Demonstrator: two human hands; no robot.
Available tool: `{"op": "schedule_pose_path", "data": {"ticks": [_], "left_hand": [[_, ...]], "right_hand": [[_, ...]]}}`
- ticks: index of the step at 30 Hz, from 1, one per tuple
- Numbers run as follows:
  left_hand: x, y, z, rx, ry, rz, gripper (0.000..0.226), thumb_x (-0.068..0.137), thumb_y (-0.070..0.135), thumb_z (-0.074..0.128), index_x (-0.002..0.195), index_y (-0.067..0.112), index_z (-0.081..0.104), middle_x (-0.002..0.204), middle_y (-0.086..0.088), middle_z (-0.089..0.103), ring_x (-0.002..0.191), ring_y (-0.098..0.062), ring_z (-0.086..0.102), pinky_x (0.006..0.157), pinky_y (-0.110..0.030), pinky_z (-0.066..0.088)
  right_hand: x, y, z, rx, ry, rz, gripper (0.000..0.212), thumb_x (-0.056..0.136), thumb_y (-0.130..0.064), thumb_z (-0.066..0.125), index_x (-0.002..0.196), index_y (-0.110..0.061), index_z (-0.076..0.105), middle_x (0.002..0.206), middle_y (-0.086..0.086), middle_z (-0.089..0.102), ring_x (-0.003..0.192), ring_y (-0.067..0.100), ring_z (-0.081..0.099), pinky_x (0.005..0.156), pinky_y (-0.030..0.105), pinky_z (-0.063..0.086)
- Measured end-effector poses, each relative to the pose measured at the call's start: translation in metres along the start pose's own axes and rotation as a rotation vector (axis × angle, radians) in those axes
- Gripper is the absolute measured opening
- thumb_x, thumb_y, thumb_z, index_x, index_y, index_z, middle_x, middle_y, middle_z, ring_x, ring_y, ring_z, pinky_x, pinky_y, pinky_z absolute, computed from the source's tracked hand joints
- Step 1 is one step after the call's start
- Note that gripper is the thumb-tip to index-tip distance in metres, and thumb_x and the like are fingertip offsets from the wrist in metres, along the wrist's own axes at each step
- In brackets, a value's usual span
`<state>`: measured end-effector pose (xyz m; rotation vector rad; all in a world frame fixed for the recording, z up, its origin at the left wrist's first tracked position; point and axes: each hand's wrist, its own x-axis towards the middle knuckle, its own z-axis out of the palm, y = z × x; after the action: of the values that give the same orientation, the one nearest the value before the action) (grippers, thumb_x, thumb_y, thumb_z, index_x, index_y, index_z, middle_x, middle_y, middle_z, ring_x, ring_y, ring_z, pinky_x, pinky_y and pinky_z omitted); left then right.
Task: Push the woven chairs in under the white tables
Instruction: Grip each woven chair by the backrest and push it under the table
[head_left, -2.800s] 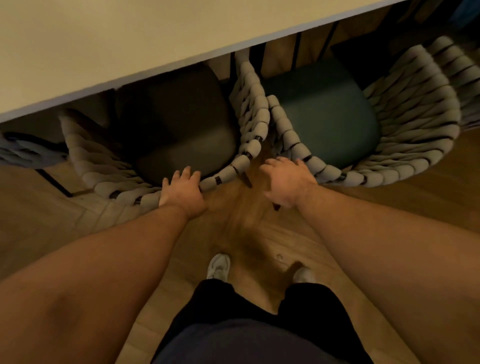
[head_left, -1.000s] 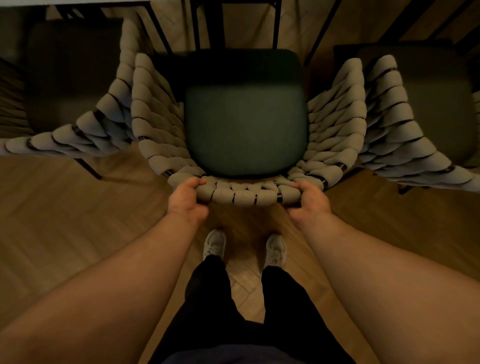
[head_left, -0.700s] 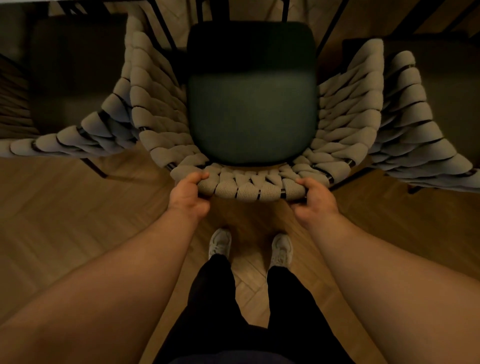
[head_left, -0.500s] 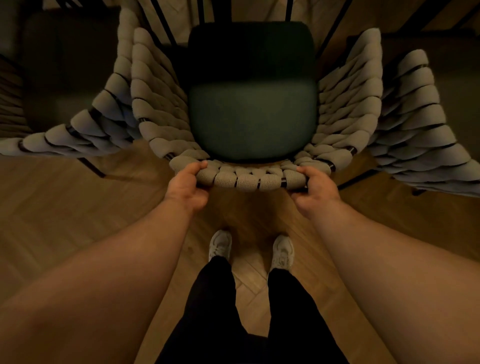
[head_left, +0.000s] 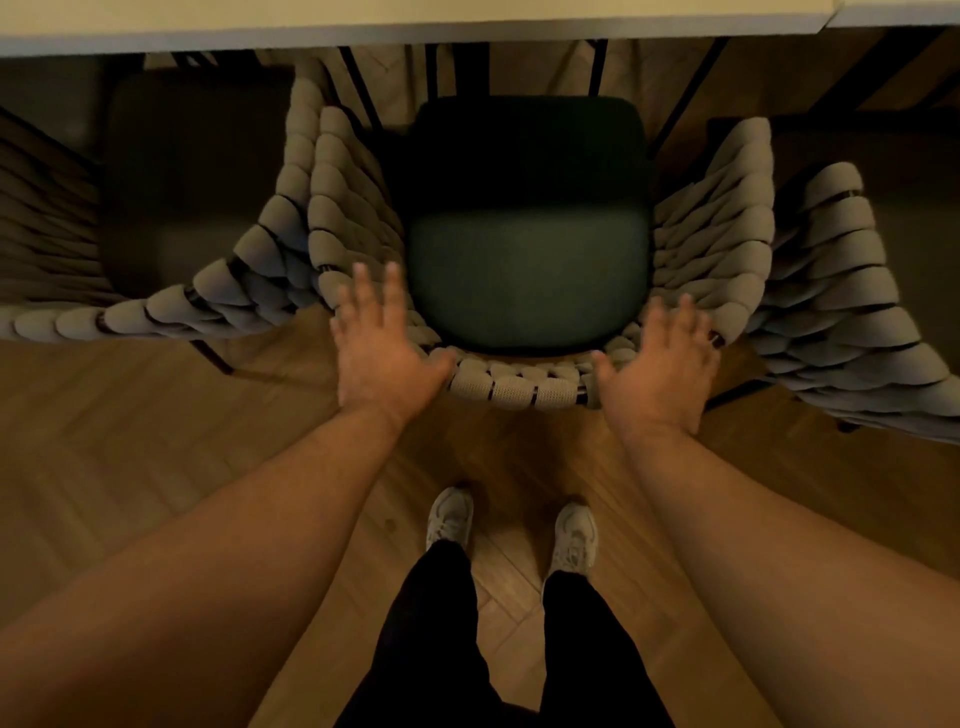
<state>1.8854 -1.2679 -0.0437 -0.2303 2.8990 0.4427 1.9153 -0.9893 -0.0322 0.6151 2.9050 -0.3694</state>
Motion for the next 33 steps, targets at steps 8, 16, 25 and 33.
{"op": "schedule_pose_path", "data": {"ticks": [8,16,25,33], "left_hand": [[0.025,0.024,-0.006,0.529,-0.584,0.489,0.066,0.090,0.067,0.065,0.150,0.043,0.052,0.143,0.007,0.063,0.145,-0.024,0.048,0.128,-0.060,0.002],[0.062,0.036,0.001,0.587,-0.518,0.409,0.031,0.094,0.041,0.068,0.124,0.044,0.067,0.093,0.009,0.062,0.090,-0.017,0.060,0.096,-0.045,0.054],[0.106,0.051,0.000,0.593,-0.511,0.342,0.030,0.095,0.044,0.068,0.124,0.040,0.067,0.090,0.006,0.059,0.085,-0.016,0.057,0.095,-0.042,0.051],[0.106,0.051,-0.002,0.590,-0.493,0.401,0.026,0.094,0.047,0.064,0.119,0.040,0.069,0.091,0.010,0.064,0.085,-0.014,0.060,0.096,-0.042,0.048]], "right_hand": [[0.013,-0.018,-0.002,-0.370,-0.508,-0.458,0.047,0.087,-0.066,0.069,0.130,-0.047,0.065,0.100,-0.014,0.068,0.104,0.019,0.065,0.106,0.050,0.046],[0.046,-0.032,0.003,-0.403,-0.466,-0.416,0.020,0.092,-0.042,0.071,0.111,-0.041,0.072,0.079,-0.013,0.055,0.077,0.016,0.056,0.075,0.039,0.042],[0.097,-0.048,-0.002,-0.443,-0.518,-0.406,0.024,0.092,-0.045,0.071,0.115,-0.037,0.069,0.082,-0.011,0.057,0.077,0.014,0.056,0.073,0.037,0.044],[0.097,-0.048,-0.007,-0.447,-0.530,-0.427,0.027,0.094,-0.043,0.066,0.121,-0.040,0.071,0.094,-0.009,0.065,0.087,0.016,0.061,0.077,0.038,0.047]]}}
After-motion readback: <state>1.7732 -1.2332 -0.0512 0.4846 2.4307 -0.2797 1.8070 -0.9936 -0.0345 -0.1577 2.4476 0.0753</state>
